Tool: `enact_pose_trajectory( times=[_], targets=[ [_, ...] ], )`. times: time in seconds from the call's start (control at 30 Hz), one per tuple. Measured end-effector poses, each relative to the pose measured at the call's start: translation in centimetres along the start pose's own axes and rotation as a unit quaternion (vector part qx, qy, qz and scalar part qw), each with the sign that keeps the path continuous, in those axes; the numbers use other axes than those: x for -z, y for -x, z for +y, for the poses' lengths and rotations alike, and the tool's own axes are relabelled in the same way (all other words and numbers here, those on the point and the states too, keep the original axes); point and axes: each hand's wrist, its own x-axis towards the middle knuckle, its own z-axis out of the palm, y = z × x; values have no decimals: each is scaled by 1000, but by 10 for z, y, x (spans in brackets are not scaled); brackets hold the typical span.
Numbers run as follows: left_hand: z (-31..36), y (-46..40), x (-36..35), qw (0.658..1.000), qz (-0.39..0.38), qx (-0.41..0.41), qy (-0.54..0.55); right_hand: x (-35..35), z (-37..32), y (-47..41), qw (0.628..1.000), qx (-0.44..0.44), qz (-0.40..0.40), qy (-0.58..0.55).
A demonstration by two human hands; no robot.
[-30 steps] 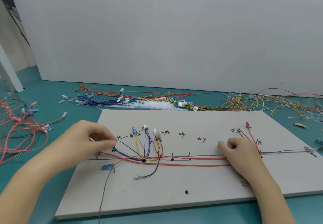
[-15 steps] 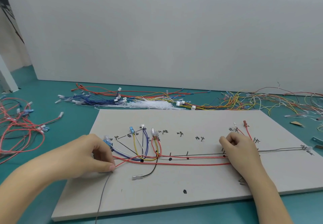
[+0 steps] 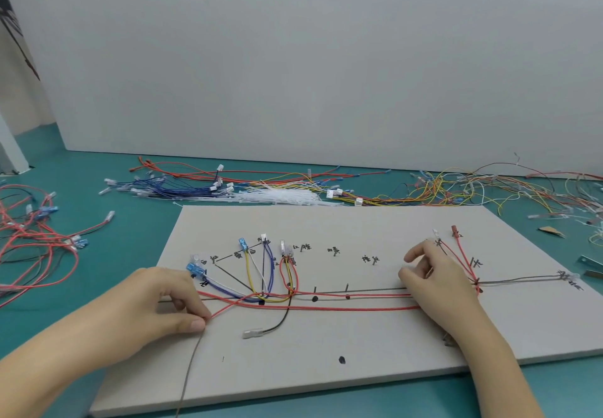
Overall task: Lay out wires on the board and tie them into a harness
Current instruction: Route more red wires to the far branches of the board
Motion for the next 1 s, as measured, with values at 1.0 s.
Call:
enact_pose_trajectory(
  times=[1.0],
  targets=[
    [-10,4,-23,970,192,-69,-132,-3,-7,3,998,44,-36,5]
  ],
)
